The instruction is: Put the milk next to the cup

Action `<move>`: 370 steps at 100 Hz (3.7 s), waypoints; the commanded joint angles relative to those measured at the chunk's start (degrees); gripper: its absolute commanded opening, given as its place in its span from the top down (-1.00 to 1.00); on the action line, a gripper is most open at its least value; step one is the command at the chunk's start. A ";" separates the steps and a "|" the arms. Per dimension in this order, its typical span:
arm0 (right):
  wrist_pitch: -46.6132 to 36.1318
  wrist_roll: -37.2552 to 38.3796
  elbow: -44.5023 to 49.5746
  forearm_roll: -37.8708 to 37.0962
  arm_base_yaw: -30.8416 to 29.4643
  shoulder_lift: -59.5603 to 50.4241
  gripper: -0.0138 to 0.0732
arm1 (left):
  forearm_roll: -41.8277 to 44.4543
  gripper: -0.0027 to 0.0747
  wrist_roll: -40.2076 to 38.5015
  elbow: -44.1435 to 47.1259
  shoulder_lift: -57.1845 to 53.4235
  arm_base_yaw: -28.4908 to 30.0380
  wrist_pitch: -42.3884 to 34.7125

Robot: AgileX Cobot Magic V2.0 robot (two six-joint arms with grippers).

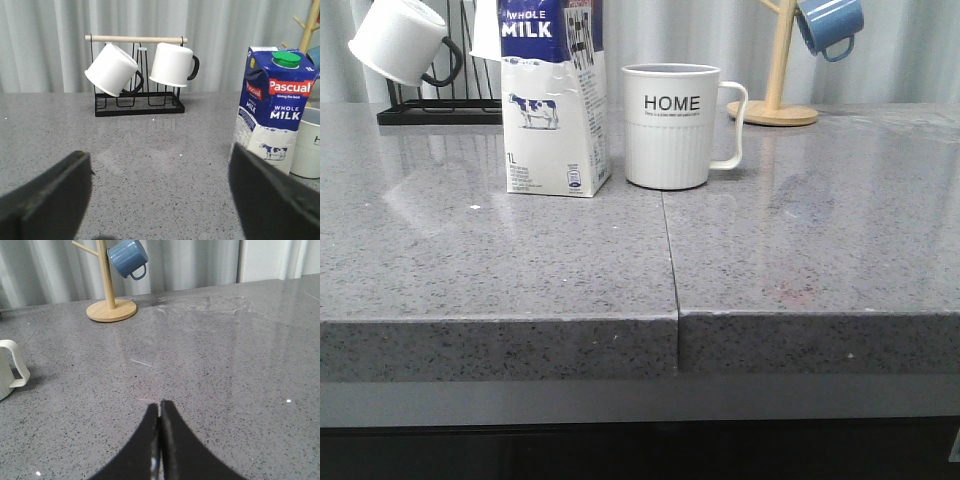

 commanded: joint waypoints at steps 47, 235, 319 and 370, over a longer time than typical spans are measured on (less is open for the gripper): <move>-4.26 -0.08 -1.52 -0.38 -0.42 0.31 0.84 | -0.63 0.99 -0.80 -0.51 -1.55 0.09 -4.11; -4.32 -0.08 -1.52 -0.38 -0.42 0.37 0.84 | 5.70 0.98 -1.45 22.56 -20.15 7.95 -10.21; -6.67 -12.48 2.59 3.96 4.77 -4.75 0.84 | 5.70 0.98 -1.45 22.56 -20.15 7.95 -10.21; -15.79 -18.75 18.39 8.12 6.80 -15.73 0.84 | 5.70 0.99 -1.45 22.56 -20.04 7.95 -10.21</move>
